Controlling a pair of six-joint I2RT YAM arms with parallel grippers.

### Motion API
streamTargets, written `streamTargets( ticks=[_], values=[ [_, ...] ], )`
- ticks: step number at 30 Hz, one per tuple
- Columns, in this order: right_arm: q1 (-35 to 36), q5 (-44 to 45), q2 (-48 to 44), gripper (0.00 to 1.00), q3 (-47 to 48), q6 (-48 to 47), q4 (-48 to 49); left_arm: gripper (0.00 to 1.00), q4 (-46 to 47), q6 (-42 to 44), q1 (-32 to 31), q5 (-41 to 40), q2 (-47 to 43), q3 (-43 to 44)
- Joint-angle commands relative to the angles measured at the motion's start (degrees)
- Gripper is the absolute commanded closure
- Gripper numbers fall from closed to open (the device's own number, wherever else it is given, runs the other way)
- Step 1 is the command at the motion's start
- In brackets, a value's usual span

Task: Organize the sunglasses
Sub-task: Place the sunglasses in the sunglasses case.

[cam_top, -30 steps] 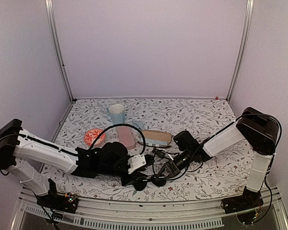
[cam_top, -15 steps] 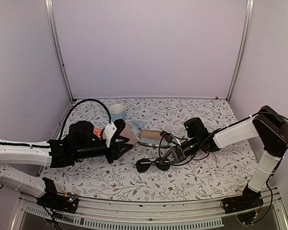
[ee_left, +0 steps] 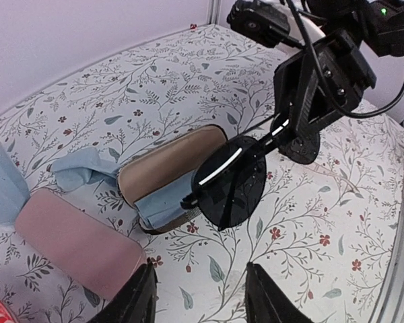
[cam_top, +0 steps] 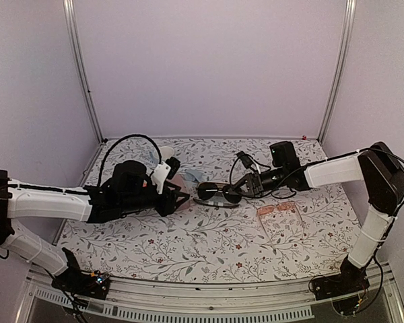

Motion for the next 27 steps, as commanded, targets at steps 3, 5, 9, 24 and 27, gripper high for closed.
streamTargets(
  ticks=[3, 5, 9, 24, 27],
  values=[
    [-2.58, 2.26, 5.26, 0.77, 4.86, 2.1, 0.03, 0.53, 2.05, -2.32, 1.17, 0.42, 3.52, 2.37],
    [-2.91, 2.21, 7.18, 0.77, 6.34, 2.46, 0.03, 0.53, 2.23, -2.59, 1.33, 0.51, 4.19, 2.53],
    [-3.15, 1.76, 10.71, 0.77, 8.72, 3.24, 0.24, 0.53, 2.59, -2.97, 1.34, 0.32, 4.75, 2.26],
    [-3.06, 1.11, 15.34, 0.77, 8.63, 4.13, 1.63, 0.53, 2.92, -2.58, 1.41, 0.14, 5.72, 2.1],
    [-2.78, 0.92, 15.61, 0.77, 8.05, 4.47, 2.44, 0.53, 3.13, -2.64, 1.48, 0.14, 6.39, 2.19]
  ],
)
